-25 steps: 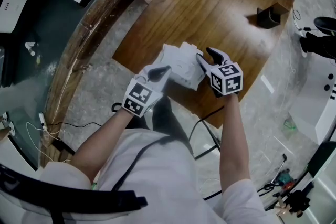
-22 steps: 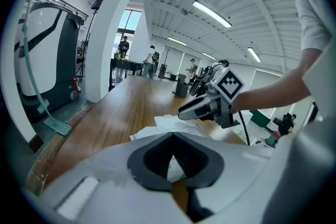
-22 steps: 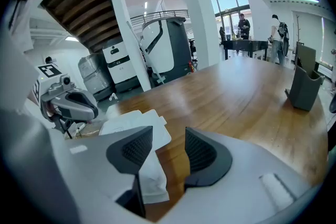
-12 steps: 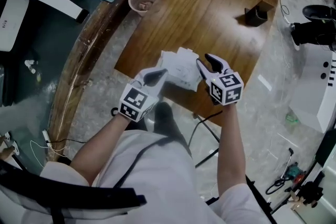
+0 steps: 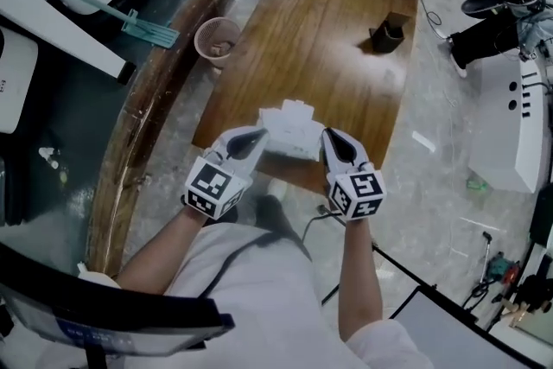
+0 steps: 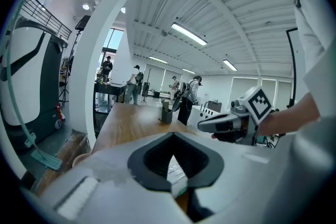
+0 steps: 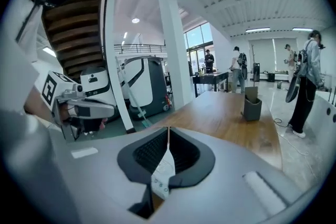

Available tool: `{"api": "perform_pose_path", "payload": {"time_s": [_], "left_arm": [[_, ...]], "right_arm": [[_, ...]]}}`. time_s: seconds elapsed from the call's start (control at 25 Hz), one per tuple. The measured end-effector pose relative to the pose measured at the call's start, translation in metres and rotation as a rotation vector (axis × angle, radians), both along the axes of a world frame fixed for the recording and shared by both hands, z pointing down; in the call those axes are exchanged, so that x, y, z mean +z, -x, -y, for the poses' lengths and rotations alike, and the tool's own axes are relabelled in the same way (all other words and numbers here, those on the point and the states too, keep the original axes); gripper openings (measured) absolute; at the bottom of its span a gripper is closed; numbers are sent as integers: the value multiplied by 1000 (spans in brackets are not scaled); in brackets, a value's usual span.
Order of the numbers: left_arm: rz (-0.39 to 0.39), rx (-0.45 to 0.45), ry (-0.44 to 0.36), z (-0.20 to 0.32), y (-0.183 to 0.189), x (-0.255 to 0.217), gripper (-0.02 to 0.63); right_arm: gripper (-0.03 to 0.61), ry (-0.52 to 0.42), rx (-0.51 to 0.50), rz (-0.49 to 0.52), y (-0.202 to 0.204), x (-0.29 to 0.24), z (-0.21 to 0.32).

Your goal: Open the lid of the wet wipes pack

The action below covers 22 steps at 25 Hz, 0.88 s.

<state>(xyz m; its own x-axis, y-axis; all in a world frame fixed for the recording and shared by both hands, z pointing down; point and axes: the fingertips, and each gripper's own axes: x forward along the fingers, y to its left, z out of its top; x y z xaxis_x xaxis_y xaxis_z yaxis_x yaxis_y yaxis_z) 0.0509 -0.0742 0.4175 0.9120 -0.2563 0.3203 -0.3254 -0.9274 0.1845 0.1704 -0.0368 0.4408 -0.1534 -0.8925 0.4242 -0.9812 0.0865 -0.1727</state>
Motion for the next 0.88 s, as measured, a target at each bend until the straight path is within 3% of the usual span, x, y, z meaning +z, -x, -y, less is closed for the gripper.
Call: {"api": "perform_pose_path", "payload": {"time_s": [0.24, 0.56, 0.88], "left_arm": [[-41, 71, -33, -5, 9, -26, 5], [-104, 148, -71, -17, 12, -66, 5], [-145, 178, -97, -24, 18, -83, 3]], "right_arm": [[9, -111, 147, 139, 22, -43, -36], [9, -211, 172, 92, 68, -90, -62], [8, -242, 229, 47, 69, -99, -78]]}}
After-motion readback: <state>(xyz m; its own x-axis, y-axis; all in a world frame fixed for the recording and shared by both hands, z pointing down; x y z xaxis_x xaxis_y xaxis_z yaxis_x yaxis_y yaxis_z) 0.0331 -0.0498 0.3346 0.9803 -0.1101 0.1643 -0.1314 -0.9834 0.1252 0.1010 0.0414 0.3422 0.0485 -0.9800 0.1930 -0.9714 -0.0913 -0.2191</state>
